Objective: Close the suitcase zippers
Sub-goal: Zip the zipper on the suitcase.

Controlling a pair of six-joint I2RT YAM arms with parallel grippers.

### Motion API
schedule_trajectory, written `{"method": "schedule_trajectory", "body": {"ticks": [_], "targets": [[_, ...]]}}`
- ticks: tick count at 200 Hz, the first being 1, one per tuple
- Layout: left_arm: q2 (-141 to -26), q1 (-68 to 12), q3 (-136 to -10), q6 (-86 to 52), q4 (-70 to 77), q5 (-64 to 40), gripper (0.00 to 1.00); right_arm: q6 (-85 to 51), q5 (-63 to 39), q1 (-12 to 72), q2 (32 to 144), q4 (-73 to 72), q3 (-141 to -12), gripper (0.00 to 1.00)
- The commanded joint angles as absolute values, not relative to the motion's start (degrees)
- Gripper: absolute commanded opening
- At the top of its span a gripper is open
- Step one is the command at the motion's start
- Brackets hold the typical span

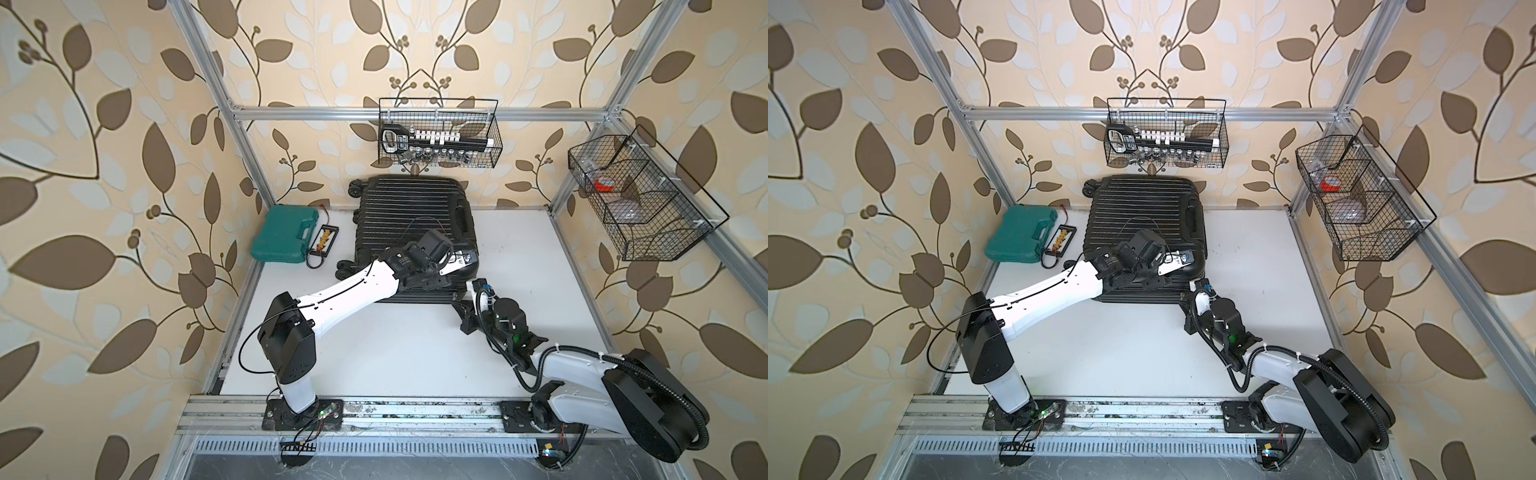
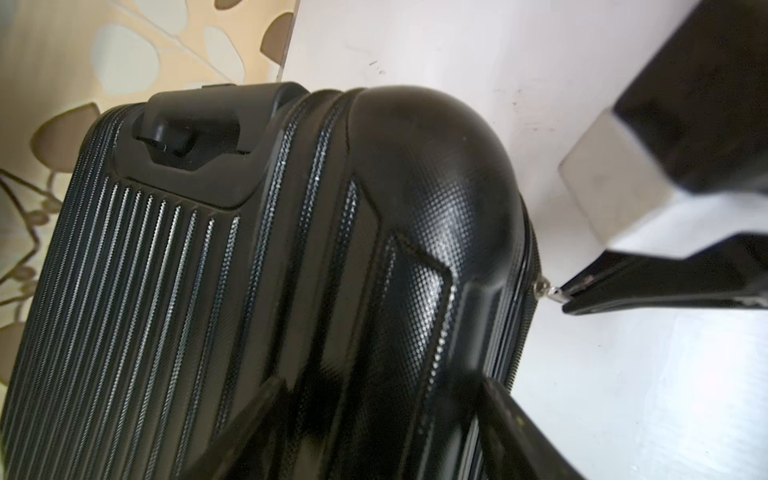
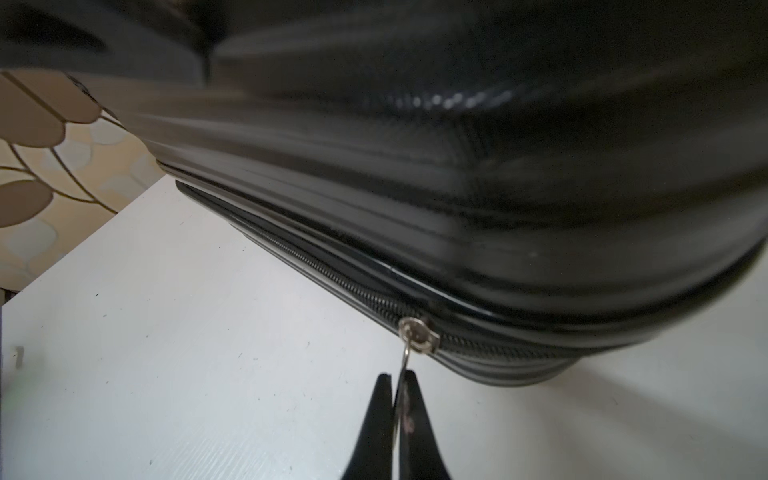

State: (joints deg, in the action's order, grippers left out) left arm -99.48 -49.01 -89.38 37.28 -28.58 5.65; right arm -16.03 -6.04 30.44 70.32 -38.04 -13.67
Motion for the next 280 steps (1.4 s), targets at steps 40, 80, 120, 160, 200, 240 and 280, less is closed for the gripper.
{"method": "schedule_trajectory", "body": {"ticks": [40,80,120,160,200,240,280], "targets": [[-91.6,-47.96,-89.47,17.63,-22.73,-6.24,0.82,-15.77,-6.69,33.31,71.31,-36.79,-16.17,0.0],[-83.12,-35.58,-87.6,-2.14,-26.28,5.24,0.81,-16.12,-6.42,33.31,72.51,-37.23,-16.35,0.0],[-77.42,-19.07,-81.64,-14.75,-34.67,10.42,0.74,-15.83,-6.68,33.32,72.82,-37.18,-16.78,0.0],[-80.49,-13.38,-80.88,-16.74,-43.77,8.62,0.63,-15.78,-6.77,33.3,72.06,-36.34,-17.22,0.0],[-87.68,-13.11,-81.91,-15.39,-47.16,4.43,0.51,-14.94,-7.83,33.34,71.39,-34.83,-18.01,0.0],[-93.07,-13.18,-84.87,-11.11,-50.83,-8.08,0.42,-14.51,-9.28,33.32,71.57,-34.83,-18.5,0.0],[-93.66,-13.68,-83.66,-9.32,-50.52,-26.14,0.41,-13.76,-11.42,33.48,72.22,-35.13,-19.5,0.0]]}}
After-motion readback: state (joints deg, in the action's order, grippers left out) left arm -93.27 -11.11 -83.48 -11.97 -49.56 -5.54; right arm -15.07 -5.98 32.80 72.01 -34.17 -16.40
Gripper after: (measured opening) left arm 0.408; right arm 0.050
